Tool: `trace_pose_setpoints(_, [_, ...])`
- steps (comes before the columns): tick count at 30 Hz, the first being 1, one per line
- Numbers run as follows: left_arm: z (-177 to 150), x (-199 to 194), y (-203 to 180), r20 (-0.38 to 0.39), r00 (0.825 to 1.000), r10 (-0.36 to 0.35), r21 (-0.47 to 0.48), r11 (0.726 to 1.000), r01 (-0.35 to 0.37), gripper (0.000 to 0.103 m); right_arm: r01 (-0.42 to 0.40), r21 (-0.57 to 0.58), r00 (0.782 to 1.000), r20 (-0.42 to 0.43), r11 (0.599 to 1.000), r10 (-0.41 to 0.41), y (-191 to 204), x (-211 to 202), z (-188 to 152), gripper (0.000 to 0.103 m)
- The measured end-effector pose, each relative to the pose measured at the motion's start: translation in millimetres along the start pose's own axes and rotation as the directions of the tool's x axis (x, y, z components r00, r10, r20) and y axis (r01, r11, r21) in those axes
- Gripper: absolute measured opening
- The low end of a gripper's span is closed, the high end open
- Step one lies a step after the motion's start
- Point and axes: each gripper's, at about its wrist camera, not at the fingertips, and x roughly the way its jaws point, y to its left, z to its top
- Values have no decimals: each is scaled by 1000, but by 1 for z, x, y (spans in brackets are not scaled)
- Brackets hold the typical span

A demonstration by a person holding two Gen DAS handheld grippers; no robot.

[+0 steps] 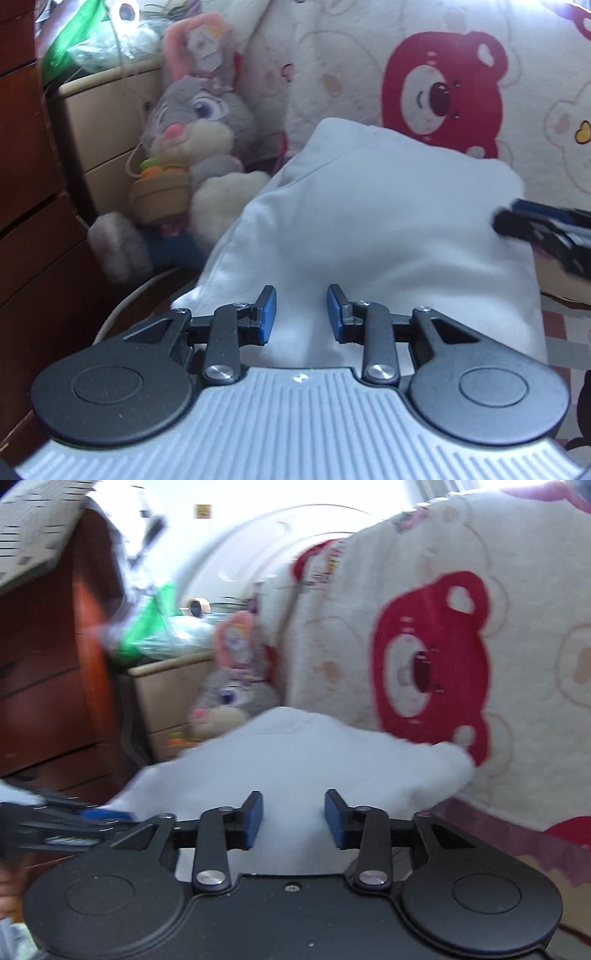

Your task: Fold clothes

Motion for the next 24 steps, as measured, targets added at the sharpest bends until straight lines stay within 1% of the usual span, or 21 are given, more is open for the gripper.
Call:
trace_pose_setpoints(1, [-3,-4,2,-10,1000,20,-6,1000,-20,34,-6,-20,1000,-2,1000,6,8,-8,-6,53])
trace_pose_setpoints(3, [-10,-14,4,-45,998,49,-18,999,-50,39,-36,-62,999,-17,997,35,25,-24,-23,56])
trace_pose_setpoints(6, [-23,-35,1,-88,993,80,-14,997,-81,41,-130,-73,991,-48,989,127,43,-51,-54,56])
trace_pose_setpoints(8, [-33,-51,-8,-103,991,84,8,997,-83,42,-214,-19,974,-81,977,212,42,-66,-67,53])
trace_pose_setpoints(9, [-38,-60,-13,-99,992,81,-4,997,-81,42,-254,9,962,-96,967,254,41,-73,-74,54])
trace_pose_setpoints(10, [-42,-69,-17,-92,993,79,-20,996,-81,42,-285,34,952,-108,958,287,40,-81,-80,56])
trace_pose_setpoints(12, [-46,-85,-27,-83,994,72,-37,997,-75,44,-217,22,971,-101,976,218,33,-100,-77,58])
trace_pose_setpoints(13, [-47,-92,-32,-79,995,66,-42,997,-70,50,-183,16,978,-98,983,183,29,-109,-76,58])
trace_pose_setpoints(14, [-49,-99,-38,-78,995,61,-52,997,-65,53,-151,14,984,-94,989,151,25,-119,-75,60])
trace_pose_setpoints(15, [-50,-105,-45,-82,995,53,-61,996,-59,60,-136,33,986,-94,990,138,19,-130,-72,61])
trace_pose_setpoints(16, [-51,-111,-52,-86,995,45,-69,996,-51,64,-123,48,987,-97,991,127,14,-139,-69,62])
trace_pose_setpoints(17, [-52,-117,-61,-88,996,36,-69,997,-42,66,-112,61,988,-101,992,117,9,-149,-66,62])
trace_pose_setpoints(19, [-55,-127,-81,-83,996,26,-47,998,-30,72,-99,62,988,-109,993,105,3,-167,-63,62])
trace_pose_setpoints(20, [-57,-132,-91,-78,997,21,-35,999,-24,73,-88,65,989,-112,994,95,0,-176,-62,62])
trace_pose_setpoints(22, [-64,-140,-110,-57,998,5,-8,1000,-5,81,-68,71,991,-114,995,76,-3,-195,-63,63])
trace_pose_setpoints(24, [-72,-144,-126,-66,998,1,-4,1000,-1,82,-47,71,991,-119,996,55,-6,-211,-69,63])
